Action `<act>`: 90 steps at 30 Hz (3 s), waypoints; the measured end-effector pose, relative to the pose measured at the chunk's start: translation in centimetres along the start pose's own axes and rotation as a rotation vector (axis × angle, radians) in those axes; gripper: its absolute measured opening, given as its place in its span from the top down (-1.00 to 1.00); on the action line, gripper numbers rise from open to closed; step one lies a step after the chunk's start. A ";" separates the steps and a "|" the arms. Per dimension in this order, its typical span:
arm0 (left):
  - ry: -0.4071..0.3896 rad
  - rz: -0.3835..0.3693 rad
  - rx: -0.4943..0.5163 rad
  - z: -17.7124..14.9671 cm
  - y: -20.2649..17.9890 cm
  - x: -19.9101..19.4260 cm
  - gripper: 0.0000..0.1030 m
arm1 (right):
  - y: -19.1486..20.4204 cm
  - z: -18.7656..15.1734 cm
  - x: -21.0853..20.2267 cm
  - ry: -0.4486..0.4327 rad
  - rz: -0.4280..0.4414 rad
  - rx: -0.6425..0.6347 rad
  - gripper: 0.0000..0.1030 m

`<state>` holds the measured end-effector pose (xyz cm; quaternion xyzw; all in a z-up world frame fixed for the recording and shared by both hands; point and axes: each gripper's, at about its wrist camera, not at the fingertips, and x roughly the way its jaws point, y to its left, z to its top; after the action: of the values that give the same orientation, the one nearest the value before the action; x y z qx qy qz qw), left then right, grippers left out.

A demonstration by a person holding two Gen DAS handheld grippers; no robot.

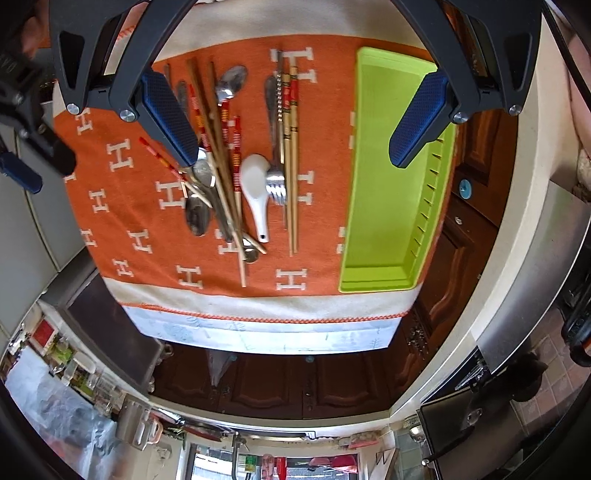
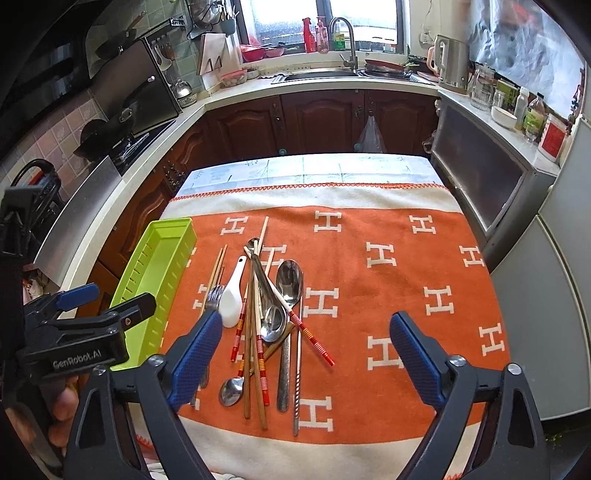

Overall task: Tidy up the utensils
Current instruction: 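Lower the left gripper onto a plain wooden chopstick and close it, then drop the wooden chopstick in the green tray with left while right drops a red-striped chopstick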

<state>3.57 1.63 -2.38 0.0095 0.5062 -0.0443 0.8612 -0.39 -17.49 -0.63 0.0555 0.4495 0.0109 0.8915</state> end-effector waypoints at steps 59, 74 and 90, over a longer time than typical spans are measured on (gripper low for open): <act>0.199 -0.077 -0.009 -3.3 1.0 15.1 0.92 | -3.7 -3.1 17.2 0.289 0.133 0.013 -0.21; 0.071 -0.150 -0.069 -1.8 3.4 7.5 0.92 | -0.6 -0.5 23.2 0.385 0.256 -0.059 0.58; -0.014 0.057 -0.087 -0.4 10.1 2.1 0.92 | 0.6 0.7 16.1 0.238 0.285 0.040 0.90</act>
<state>5.08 11.54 -4.68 -0.0139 0.5010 0.0022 0.8653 9.83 -15.86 -13.05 0.1345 0.5396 0.1347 0.8201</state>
